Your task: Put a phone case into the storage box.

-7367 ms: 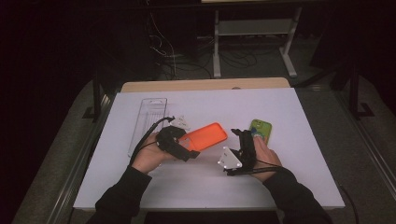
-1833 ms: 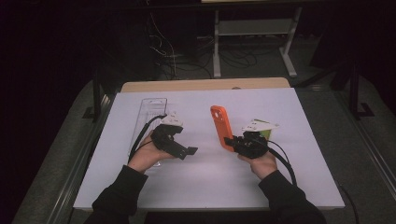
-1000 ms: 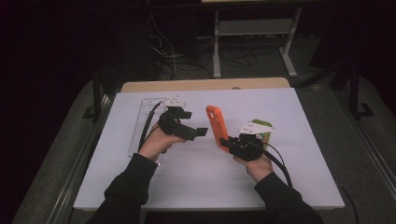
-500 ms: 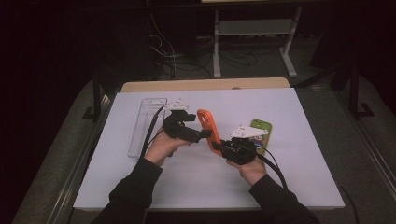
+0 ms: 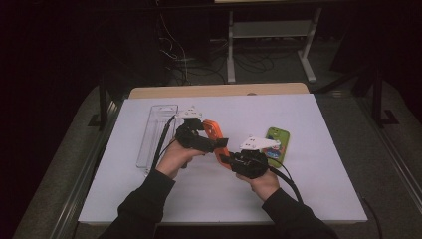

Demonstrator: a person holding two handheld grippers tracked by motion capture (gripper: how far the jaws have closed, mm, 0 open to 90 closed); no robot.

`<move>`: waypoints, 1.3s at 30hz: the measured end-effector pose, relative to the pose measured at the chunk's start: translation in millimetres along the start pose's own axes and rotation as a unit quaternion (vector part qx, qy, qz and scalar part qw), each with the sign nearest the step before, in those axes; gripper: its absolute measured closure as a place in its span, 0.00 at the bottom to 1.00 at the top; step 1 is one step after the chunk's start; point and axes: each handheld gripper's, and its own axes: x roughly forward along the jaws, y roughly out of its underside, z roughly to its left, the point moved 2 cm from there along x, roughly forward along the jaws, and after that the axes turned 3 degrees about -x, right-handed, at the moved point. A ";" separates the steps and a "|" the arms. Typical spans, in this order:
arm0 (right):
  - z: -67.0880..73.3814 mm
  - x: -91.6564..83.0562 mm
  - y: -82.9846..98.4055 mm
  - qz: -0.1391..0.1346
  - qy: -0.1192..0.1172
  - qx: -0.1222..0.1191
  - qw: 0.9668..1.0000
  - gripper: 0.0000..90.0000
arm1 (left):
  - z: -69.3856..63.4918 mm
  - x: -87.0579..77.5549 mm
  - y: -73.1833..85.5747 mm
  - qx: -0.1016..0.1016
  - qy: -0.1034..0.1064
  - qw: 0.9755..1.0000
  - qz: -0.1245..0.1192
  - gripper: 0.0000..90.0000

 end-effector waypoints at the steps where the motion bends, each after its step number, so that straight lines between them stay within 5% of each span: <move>1: 0.2 0.3 0.0 0.000 0.000 -0.002 1.000 0.87 | 0.0 0.0 0.0 0.000 0.000 1.000 0.000 0.00; 10: 1.7 2.8 1.3 0.006 -0.003 0.000 1.000 0.88 | -0.4 -0.9 -0.3 -0.004 0.005 1.000 -0.008 0.00; 17: 2.8 5.0 2.5 0.014 -0.005 0.000 1.000 0.88 | 2.0 -3.0 0.9 -0.009 0.000 1.000 -0.017 0.10; 39: 2.0 12.0 8.0 0.035 -0.011 -0.004 0.999 0.85 | -5.2 -1.0 1.4 0.016 -0.005 1.000 -0.009 0.17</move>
